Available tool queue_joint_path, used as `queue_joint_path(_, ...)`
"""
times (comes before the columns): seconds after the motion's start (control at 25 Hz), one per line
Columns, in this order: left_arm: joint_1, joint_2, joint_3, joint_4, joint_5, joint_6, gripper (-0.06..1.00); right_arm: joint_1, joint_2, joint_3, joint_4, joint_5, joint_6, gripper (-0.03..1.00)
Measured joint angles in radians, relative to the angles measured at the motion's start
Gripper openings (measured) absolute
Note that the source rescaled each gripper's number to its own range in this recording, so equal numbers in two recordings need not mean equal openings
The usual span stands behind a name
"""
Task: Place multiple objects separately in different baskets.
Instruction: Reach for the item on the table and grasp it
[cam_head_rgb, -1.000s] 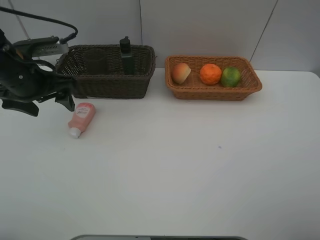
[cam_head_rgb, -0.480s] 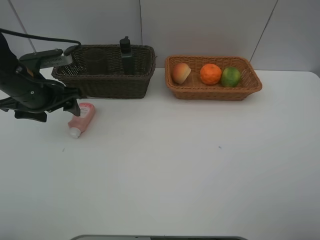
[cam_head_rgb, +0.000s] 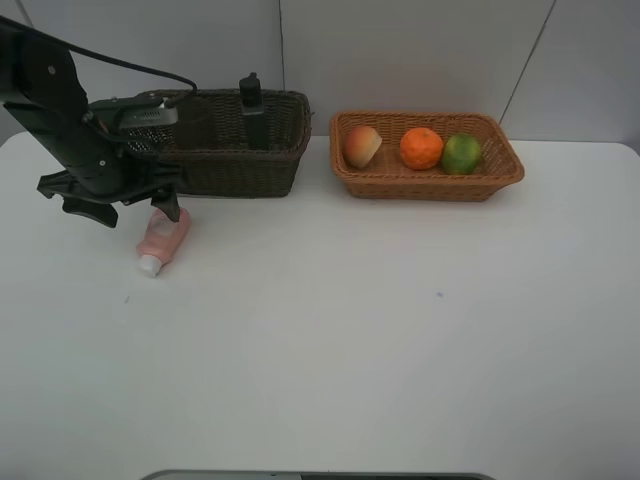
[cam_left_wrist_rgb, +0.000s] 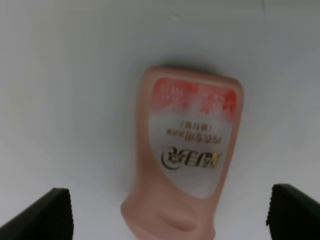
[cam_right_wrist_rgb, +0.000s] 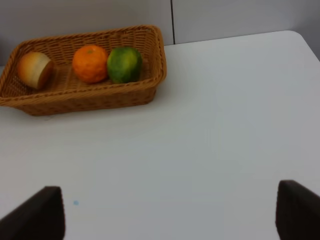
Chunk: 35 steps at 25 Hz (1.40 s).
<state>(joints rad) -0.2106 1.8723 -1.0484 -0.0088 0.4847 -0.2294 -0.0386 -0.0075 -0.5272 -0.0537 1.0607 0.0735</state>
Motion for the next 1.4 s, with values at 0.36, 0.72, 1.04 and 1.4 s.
queue_joint_path(0.36,0.0,0.06,-0.014,-0.003,-0.044,0.058,1.0,0.0,0.0,0.0,0.0,0.0,0.0,0.83)
queue_joint_path(0.72,-0.036,0.111,-0.014,-0.003,-0.1,0.062,1.0,0.0,0.0,0.0,0.0,0.0,0.0,0.83)
queue_joint_path(1.04,-0.037,0.117,-0.015,0.024,-0.112,0.029,1.0,0.0,0.0,0.0,0.0,0.0,0.0,0.83)
queue_joint_path(1.4,-0.037,0.122,-0.015,0.082,-0.161,-0.025,1.0,0.0,0.0,0.0,0.0,0.0,0.0,0.83)
